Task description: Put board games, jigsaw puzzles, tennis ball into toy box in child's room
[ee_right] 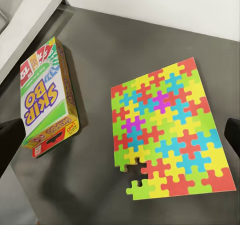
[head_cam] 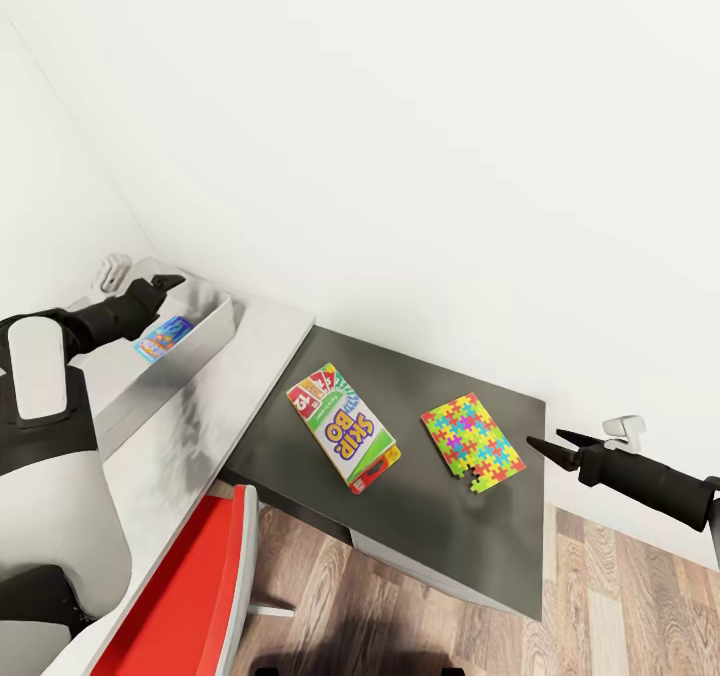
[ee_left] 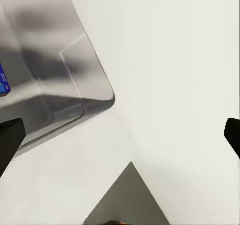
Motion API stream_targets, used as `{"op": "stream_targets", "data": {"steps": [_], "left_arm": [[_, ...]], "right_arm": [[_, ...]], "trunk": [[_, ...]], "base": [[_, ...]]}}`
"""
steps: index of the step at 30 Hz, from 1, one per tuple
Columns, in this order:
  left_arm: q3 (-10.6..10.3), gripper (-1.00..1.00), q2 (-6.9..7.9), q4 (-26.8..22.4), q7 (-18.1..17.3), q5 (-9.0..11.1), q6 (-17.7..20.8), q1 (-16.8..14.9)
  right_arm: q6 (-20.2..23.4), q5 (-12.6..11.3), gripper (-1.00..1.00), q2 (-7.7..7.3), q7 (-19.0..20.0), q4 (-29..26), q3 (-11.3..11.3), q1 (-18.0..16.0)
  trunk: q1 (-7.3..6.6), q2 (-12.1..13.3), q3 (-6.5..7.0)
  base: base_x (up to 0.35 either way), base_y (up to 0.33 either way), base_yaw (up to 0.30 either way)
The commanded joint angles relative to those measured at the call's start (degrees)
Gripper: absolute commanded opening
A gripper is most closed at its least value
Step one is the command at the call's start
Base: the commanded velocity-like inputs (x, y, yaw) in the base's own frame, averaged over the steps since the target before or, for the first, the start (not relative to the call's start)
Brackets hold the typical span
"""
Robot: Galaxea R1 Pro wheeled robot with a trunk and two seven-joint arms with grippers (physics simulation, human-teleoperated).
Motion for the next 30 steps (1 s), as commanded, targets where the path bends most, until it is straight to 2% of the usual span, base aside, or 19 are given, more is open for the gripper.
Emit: {"op": "stream_targets", "data": {"steps": [1,3,5,9,13,30], "left_arm": [[0.0,1.0,-0.01,-0.1,0.5,0.6,0.2,0.0],[-0.1,1.0,-0.41,-1.0,0.6,0.6,0.2,0.6],[0.3,1.0,0.25,-1.7,1.2,-0.1,0.9,0.0],[0.2,1.0,1.44,-3.0,1.6,-1.0,1.6,-1.3],[0.2,1.0,1.44,-4.1,1.6,-1.0,1.6,-2.6],[0.2,1.0,1.44,-4.1,1.6,-1.0,1.6,-2.6]], "right_arm": [[0.5,-0.3,1.0,-0.01,0.0,0.0,0.0,0.0],[0.4,-0.3,1.0,-0.01,0.0,0.0,-0.1,0.0],[1.0,-0.7,1.0,0.59,-0.3,0.5,-0.7,-0.7],[1.0,-0.7,1.0,0.6,-0.2,0.5,-1.1,-1.5],[1.0,-0.7,1.0,0.6,-0.2,0.5,-1.1,-1.5],[1.0,-0.7,1.0,0.6,-0.2,0.5,-1.1,-1.5]], "trunk": [[0.03,-0.1,-0.08],[0.03,-0.1,-0.08],[0.03,-0.1,-0.08],[0.03,-0.1,-0.08],[0.03,-0.1,-0.08],[0.03,-0.1,-0.08]], "base": [[0.0,0.0,0.0],[0.0,0.0,0.0],[0.0,0.0,0.0],[0.0,0.0,0.0],[0.0,0.0,0.0],[0.0,0.0,0.0]]}}
